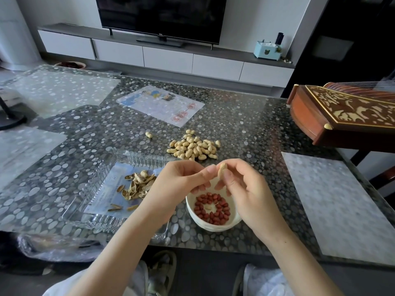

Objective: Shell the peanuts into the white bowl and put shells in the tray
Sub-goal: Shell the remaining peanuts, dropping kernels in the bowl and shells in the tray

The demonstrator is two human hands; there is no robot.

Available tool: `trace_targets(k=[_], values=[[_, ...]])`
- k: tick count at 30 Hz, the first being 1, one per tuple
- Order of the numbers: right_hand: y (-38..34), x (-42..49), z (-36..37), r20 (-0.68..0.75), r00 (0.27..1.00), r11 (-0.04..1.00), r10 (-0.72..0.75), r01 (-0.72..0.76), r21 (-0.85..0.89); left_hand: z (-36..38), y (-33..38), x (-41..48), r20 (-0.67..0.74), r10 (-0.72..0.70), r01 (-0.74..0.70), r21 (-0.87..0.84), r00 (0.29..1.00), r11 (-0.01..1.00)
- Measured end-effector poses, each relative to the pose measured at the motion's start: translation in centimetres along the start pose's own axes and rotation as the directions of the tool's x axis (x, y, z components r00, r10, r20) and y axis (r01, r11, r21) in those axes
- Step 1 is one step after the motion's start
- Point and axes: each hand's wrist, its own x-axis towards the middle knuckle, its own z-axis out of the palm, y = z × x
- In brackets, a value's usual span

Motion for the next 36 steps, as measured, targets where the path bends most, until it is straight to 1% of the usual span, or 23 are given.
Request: trace_targets(k=[3, 5, 6, 11, 13, 18, 23, 25, 27, 29, 30, 31, 32, 33, 34, 36], values=[[0.1, -0.2, 0.3, 0.047, 0.999, 0.998, 0.025, -0.022, -0.055, 0.3, -0.1, -0.1, -0.109, 0.149, -0.129, 0.17, 0.983, 0.977], [0.0, -0.2, 0.3, 0.05, 0.999, 0.995, 0.014, -0.009, -0.101, 0.6, 0.1, -0.3, -0.113, 0.208, -0.176, 0.245, 0.972, 0.953], [-0.1, -0.2, 0.3, 0.04, 0.999, 0.994, 0.012, -0.008, -0.108, 0.7, 0.1, -0.4, -0.106, 0.217, -0.184, 0.256, 0.97, 0.949], [-0.4, -0.2, 0.3, -0.027, 0.999, 0.998, 0.038, -0.039, -0.049, 1.0, 0.1, -0.3, -0.132, 0.194, -0.172, 0.167, 0.972, 0.971], [-0.5, -0.3, 0.4, -0.056, 0.996, 0.998, 0.062, -0.063, 0.0, 1.2, 0.0, -0.3, -0.139, 0.193, -0.174, 0.137, 0.971, 0.975], [-0.3, -0.3, 0.8, -0.115, 0.967, 0.963, 0.225, -0.203, 0.179, 1.6, -0.2, -0.3, -0.166, 0.197, -0.176, 0.136, 0.966, 0.975], [-0.5, -0.3, 1.5, -0.143, 0.908, 0.872, 0.393, -0.319, 0.372, 2.3, -0.9, -0.2, -0.229, 0.208, -0.174, 0.161, 0.951, 0.972], [-0.5, -0.2, 2.0, -0.16, 0.881, 0.837, 0.446, -0.347, 0.423, 2.7, -1.1, -0.1, -0.277, 0.201, -0.161, 0.162, 0.94, 0.974], [-0.4, 0.0, 2.2, -0.162, 0.862, 0.82, 0.48, -0.374, 0.434, 2.9, -1.2, -0.1, -0.295, 0.176, -0.138, 0.145, 0.939, 0.98], [-0.3, 0.0, 2.2, -0.164, 0.864, 0.828, 0.476, -0.378, 0.415, 2.8, -1.4, 0.0, -0.285, 0.122, -0.096, 0.104, 0.951, 0.99], [-0.1, 0.0, 2.2, -0.185, 0.878, 0.861, 0.442, -0.357, 0.363, 2.8, -1.4, 0.1, -0.281, 0.097, -0.075, 0.09, 0.955, 0.993], [0.0, -0.2, 2.2, -0.224, 0.904, 0.919, 0.365, -0.311, 0.243, 2.8, -1.5, 0.2, -0.281, 0.078, -0.057, 0.083, 0.956, 0.995], [0.2, -0.3, 2.3, -0.266, 0.93, 0.967, 0.254, -0.242, 0.08, 2.8, -1.7, 0.3, -0.282, 0.063, -0.043, 0.076, 0.957, 0.996], [0.2, -0.5, 2.4, -0.292, 0.944, 0.982, 0.151, -0.176, -0.062, 2.9, -1.8, 0.4, -0.282, 0.049, -0.032, 0.065, 0.958, 0.997], [0.2, -0.6, 2.6, -0.309, 0.947, 0.98, 0.083, -0.134, -0.148, 3.0, -1.9, 0.4, -0.282, 0.036, -0.023, 0.05, 0.959, 0.999], [0.3, -0.6, 2.7, -0.327, 0.944, 0.976, 0.052, -0.118, -0.185, 3.2, -2.1, 0.4, -0.286, 0.012, -0.006, 0.024, 0.958, 1.0]])
